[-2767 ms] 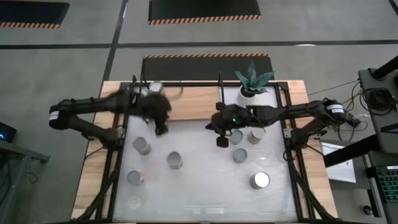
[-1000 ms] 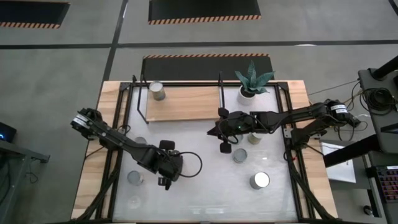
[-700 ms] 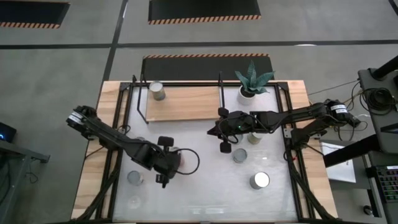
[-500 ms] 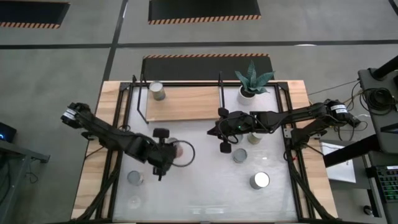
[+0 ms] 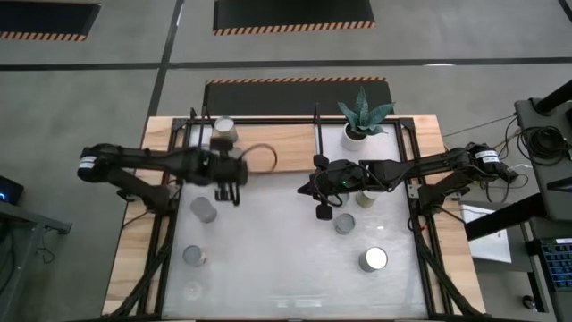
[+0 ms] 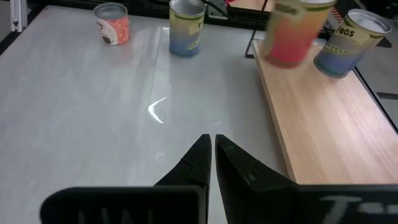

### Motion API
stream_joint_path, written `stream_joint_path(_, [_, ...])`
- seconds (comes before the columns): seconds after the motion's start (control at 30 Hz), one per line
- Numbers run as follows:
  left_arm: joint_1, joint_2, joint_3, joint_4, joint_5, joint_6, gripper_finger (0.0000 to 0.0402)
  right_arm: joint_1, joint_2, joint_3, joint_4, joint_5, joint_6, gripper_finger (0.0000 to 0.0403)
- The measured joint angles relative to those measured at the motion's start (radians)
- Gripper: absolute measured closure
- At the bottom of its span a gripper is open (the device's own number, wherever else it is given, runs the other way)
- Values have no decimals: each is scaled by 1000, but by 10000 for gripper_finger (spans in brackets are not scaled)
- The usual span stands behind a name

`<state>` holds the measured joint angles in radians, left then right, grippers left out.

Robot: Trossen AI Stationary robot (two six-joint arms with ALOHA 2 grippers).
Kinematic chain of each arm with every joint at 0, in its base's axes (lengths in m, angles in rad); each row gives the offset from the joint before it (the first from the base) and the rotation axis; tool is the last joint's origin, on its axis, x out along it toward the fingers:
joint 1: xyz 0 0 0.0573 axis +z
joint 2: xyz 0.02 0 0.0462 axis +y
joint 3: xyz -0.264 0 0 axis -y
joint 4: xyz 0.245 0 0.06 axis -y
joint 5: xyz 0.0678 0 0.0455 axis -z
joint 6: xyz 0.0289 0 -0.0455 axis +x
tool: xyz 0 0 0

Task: Pick and place cans onto a shelf
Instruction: Put the canned pineapple on the shelf

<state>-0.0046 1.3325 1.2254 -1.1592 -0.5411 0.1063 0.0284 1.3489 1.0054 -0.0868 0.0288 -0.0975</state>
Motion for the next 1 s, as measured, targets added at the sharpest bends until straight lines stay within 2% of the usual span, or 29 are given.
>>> stream_joint_path(0.1, [90,-24,-18,13,12,64,401,0,0,0,-6,0,0,390])
stream_joint_path(0.27, [206,-86,-79,89,101,142,401,0,0,0,-8,0,-6,390])
stream_joint_path(0.37, [263,-113,-121,146,146,172,401,0,0,0,-8,0,-6,390])
stream_joint_path(0.53, [335,-118,-171,173,160,214,401,0,0,0,-6,0,-2,390])
stream_joint_path(1.0, [403,-96,-217,222,159,262,401,0,0,0,-5,0,-6,390])
